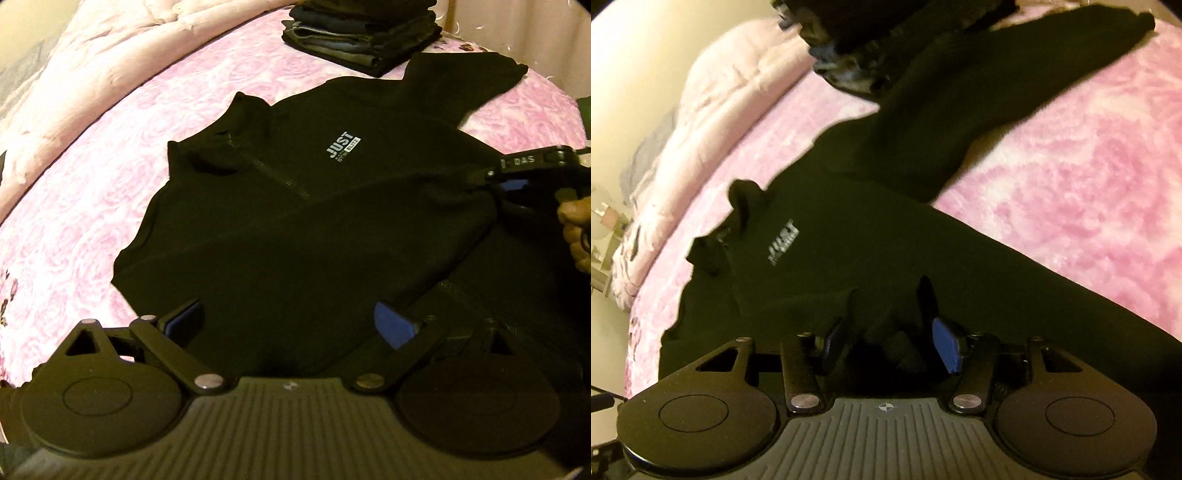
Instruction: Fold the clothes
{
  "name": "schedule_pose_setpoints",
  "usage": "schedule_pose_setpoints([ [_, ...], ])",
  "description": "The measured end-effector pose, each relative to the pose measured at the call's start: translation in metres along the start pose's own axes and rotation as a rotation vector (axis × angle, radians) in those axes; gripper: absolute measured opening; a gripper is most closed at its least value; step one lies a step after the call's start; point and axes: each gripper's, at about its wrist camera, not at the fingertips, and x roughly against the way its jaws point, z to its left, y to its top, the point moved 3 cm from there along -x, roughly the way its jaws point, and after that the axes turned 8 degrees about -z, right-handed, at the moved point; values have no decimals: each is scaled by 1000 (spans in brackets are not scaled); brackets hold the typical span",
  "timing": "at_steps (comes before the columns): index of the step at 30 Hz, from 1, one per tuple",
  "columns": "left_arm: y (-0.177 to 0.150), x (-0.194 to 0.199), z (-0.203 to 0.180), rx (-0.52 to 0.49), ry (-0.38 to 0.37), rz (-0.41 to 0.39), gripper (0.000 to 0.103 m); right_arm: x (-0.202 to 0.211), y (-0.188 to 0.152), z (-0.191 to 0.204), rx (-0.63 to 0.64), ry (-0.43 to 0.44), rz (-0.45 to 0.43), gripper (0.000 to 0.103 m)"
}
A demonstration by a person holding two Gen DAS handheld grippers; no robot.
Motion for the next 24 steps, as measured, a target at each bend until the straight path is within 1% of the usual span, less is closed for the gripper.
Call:
schedule_pose_setpoints([
  [1, 1, -1, -1, 0, -2, 1, 97, -2, 2, 0, 2, -8, 17, 8],
  [3, 3, -1, -2, 2, -7, 1, 97, 6, 13, 7, 60, -4, 7, 6],
  [4, 4, 0, -2, 3, -9, -3, 97, 15, 21, 15, 109, 8, -22, 5],
  [6, 6, 3, -2, 6, -11, -18, 97, 38, 41, 30, 210, 34, -116, 5],
  [7, 7, 4, -2, 8, -13, -26, 97, 45, 49, 33, 239, 39, -153, 5],
  [9, 6, 2, -2, 17, -21, -36, 97, 45, 59, 28, 246, 29, -182, 5],
  [11, 4, -5, -3, 20, -27, -24, 97, 28, 55, 13, 235, -7, -134, 8],
  [12, 3, -8, -4, 18, -30, -16, 97, 18, 52, 6, 228, -27, -104, 17],
  [13, 2, -12, -5, 14, -34, -8, 97, 11, 49, -1, 220, -52, -82, 32],
  [14, 2, -14, -7, 7, -37, -3, 97, 11, 47, -5, 210, -59, -82, 34],
  [18, 4, -21, -16, -28, -50, 3, 97, 33, 41, 4, 242, -13, -144, 34],
  [20, 4, -29, -20, -32, -59, 13, 97, 39, 33, 13, 250, 62, -135, 34],
  [22, 4, -38, -25, -33, -70, 26, 97, 31, 22, 17, 262, 122, -74, 34],
  [24, 6, -49, -31, -32, -82, 44, 97, 9, 11, 8, 272, 132, 28, 34],
])
